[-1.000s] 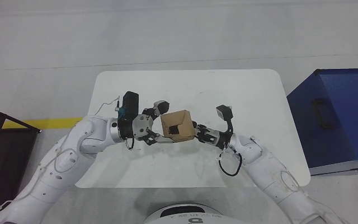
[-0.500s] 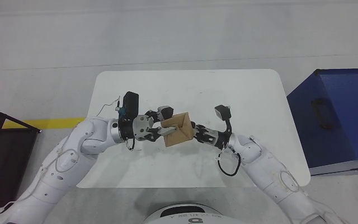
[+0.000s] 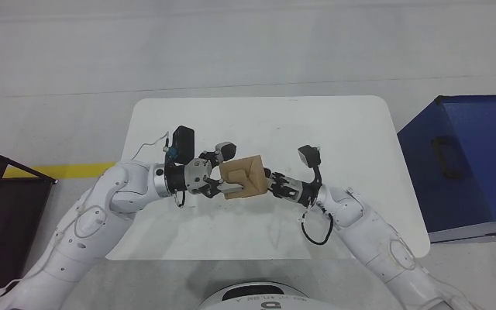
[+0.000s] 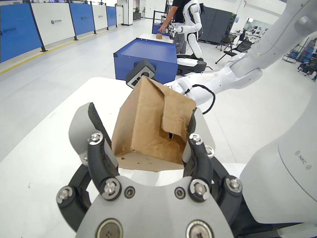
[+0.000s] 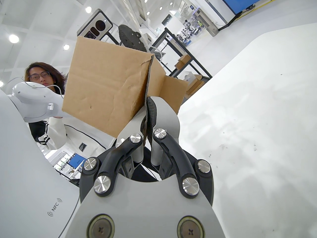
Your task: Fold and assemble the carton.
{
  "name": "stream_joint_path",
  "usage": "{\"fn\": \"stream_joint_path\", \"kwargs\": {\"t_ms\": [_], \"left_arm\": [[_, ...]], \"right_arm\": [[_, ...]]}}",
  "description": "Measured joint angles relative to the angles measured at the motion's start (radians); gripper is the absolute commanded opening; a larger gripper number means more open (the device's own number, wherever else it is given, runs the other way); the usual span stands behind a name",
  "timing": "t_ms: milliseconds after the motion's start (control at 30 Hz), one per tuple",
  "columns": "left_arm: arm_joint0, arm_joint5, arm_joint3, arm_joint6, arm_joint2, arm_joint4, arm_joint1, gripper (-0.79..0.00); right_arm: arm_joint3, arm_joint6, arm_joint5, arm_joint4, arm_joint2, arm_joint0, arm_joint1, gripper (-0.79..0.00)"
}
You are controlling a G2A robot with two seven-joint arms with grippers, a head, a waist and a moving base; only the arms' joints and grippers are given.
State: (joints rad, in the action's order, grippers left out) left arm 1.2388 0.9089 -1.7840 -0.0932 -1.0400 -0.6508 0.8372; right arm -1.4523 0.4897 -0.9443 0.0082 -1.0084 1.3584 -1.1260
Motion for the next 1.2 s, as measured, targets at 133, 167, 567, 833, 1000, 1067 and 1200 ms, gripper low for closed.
{"fn": "stream_joint_path", "kwargs": {"t_ms": [133,167,567,833,1000,1067,1200], "left_arm": [[0.006,-0.019,-0.005,-0.022,-0.012,0.019,0.001,0.000],[0.008,-0.023,-0.006,-0.026,-0.015,0.024,0.001,0.000],[0.028,-0.065,-0.028,-0.081,-0.034,0.060,0.002,0.000],[0.028,-0.065,-0.028,-0.081,-0.034,0.060,0.002,0.000],[0.028,-0.065,-0.028,-0.081,-0.034,0.060,0.002,0.000],[0.033,-0.079,-0.031,-0.083,-0.035,0.055,0.003,0.000],[0.047,-0.102,-0.042,-0.100,-0.055,0.039,0.003,0.000]], "right_arm": [[-0.037,-0.021,-0.026,-0.065,-0.022,0.016,0.004,-0.785],[-0.045,-0.031,-0.031,-0.084,-0.030,0.022,0.005,-0.785],[-0.164,-0.204,-0.023,-0.389,-0.108,0.101,0.005,-0.785],[-0.158,-0.248,-0.044,-0.412,-0.110,0.107,0.005,-0.785],[-0.137,-0.261,-0.054,-0.397,-0.109,0.097,0.004,-0.785],[-0.131,-0.266,-0.059,-0.392,-0.111,0.095,0.005,-0.785],[-0.121,-0.272,-0.066,-0.386,-0.114,0.093,0.006,-0.785]]}}
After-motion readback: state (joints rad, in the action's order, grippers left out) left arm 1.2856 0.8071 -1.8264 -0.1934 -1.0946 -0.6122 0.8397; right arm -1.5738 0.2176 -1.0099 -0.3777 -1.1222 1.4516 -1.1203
